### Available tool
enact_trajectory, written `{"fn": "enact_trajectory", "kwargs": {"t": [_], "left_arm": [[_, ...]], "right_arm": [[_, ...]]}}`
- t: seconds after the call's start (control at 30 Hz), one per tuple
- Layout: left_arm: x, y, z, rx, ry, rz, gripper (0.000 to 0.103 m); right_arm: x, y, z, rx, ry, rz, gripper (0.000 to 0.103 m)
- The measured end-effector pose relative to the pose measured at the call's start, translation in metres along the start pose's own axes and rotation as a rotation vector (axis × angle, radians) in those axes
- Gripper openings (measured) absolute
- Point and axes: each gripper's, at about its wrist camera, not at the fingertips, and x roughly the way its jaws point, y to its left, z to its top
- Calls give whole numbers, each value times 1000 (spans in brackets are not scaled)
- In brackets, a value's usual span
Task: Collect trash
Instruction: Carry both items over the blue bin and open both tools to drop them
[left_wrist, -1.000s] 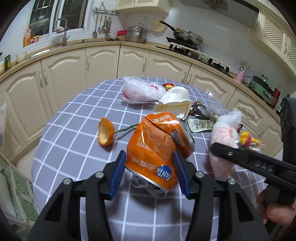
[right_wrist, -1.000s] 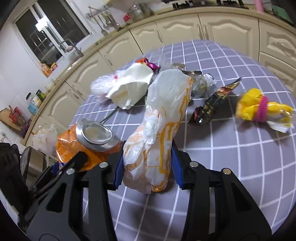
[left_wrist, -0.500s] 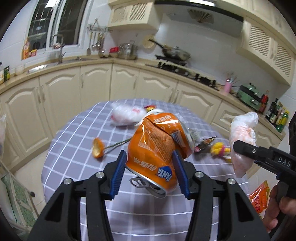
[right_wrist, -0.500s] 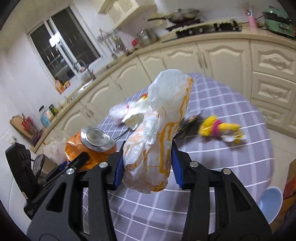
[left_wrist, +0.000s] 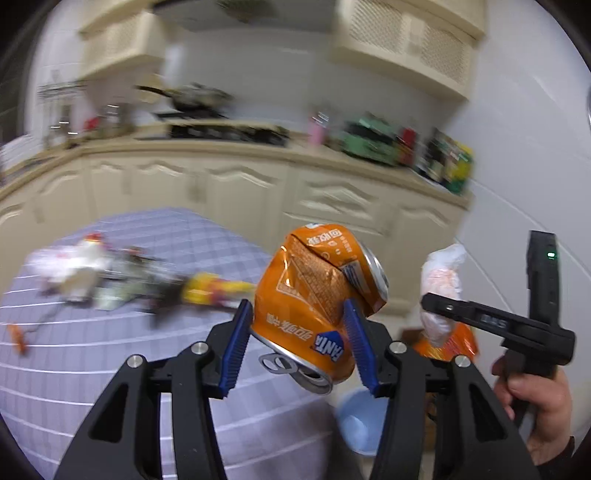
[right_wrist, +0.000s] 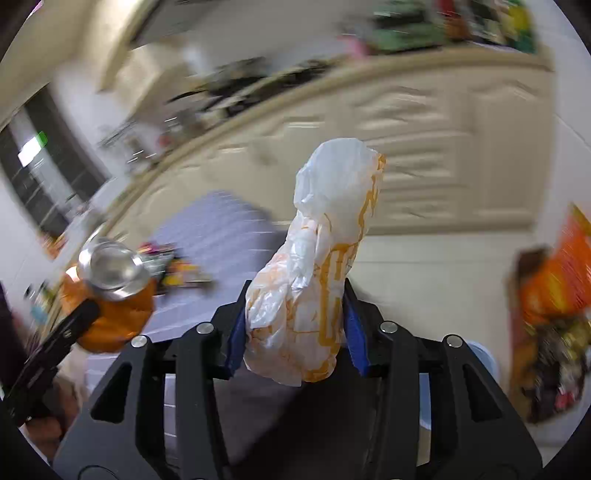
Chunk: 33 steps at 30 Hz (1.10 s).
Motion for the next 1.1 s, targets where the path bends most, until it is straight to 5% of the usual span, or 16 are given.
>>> {"fn": "enact_trajectory", "kwargs": {"t": [0.27,0.5,0.83,0.87,0.93,0.97,1.1], "left_arm": [[106,-90,-54,84,238,-203,50],[223,-126,-122,107,504,-205,50],[343,-143,-209,83,795,-212,51],[354,-142,-215,78,813,-222,53],[368,-145,-226,89,864,-210,75],[373,-144,-230,107,878,-168,82],[356,-133,-229,144,852,-126,86]], "right_arm": [[27,-140,-49,228,129,-155,45],[73,-218,-93,402,254,-190,45],[130,-261,-135,526,377,-182,47],[135,-265,-138,532,382,-179,49],[147,-273,-147,550,417,-187,60],[152,-275,-151,559,440,-195,77],[159,-289,-168,594,457,-240,92]]}}
